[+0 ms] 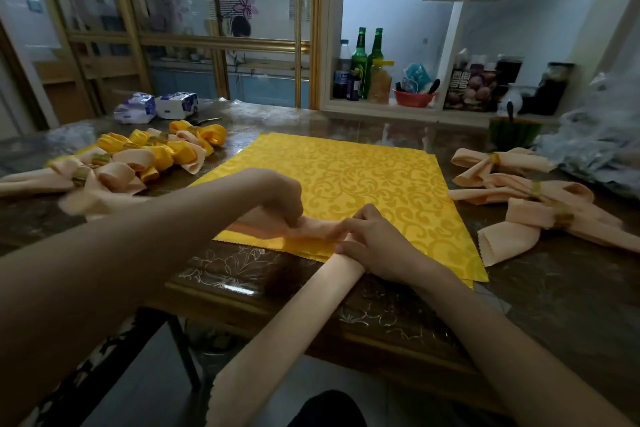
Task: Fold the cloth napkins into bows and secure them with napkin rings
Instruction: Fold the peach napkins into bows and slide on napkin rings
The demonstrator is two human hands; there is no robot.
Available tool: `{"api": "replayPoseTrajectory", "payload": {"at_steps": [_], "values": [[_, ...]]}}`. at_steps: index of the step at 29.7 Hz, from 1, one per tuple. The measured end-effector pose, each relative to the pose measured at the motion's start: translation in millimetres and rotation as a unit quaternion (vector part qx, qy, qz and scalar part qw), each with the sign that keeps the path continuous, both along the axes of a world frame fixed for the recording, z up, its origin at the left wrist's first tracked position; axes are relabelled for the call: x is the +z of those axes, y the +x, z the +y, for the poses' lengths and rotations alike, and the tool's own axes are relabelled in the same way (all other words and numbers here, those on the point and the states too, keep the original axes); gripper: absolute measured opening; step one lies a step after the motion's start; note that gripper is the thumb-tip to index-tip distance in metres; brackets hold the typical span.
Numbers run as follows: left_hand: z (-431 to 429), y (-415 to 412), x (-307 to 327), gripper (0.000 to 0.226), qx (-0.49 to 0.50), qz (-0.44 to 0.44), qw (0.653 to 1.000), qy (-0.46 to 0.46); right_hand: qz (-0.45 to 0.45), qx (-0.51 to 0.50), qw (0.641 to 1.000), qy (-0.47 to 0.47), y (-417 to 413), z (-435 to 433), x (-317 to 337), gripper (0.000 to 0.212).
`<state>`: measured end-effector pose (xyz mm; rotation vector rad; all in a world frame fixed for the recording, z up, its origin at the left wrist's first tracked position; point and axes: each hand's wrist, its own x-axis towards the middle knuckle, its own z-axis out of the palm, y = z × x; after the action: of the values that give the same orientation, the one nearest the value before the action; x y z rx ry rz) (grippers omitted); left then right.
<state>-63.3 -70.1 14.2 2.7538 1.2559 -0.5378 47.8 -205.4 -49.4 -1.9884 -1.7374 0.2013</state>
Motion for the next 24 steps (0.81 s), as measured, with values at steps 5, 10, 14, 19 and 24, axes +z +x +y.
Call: {"api": "replayPoseTrajectory", "payload": {"at_steps": [5,10,14,19,24], "values": [[-23,15,14,0.010,0.007,-0.043,0.999,0.008,0.008,-0.013,1.000,-0.003,0,1,0,0.035],[-38,17,11,0.030,0.105,-0.107,0.988,-0.048,0.024,-0.024,0.999,-0.001,0,0,0,0.031],[-42,23,-12,0.019,0.180,-0.281,0.938,-0.089,0.080,-0.022,0.997,-0.002,4,0,1,0.018],[-58,20,-16,0.014,0.210,-0.349,0.908,-0.097,0.249,-0.020,0.968,-0.012,4,-5,16,0.060],[-62,7,-15,0.040,0.203,-0.194,0.940,-0.196,0.164,0.004,0.983,-0.085,-1,-23,26,0.027]]}}
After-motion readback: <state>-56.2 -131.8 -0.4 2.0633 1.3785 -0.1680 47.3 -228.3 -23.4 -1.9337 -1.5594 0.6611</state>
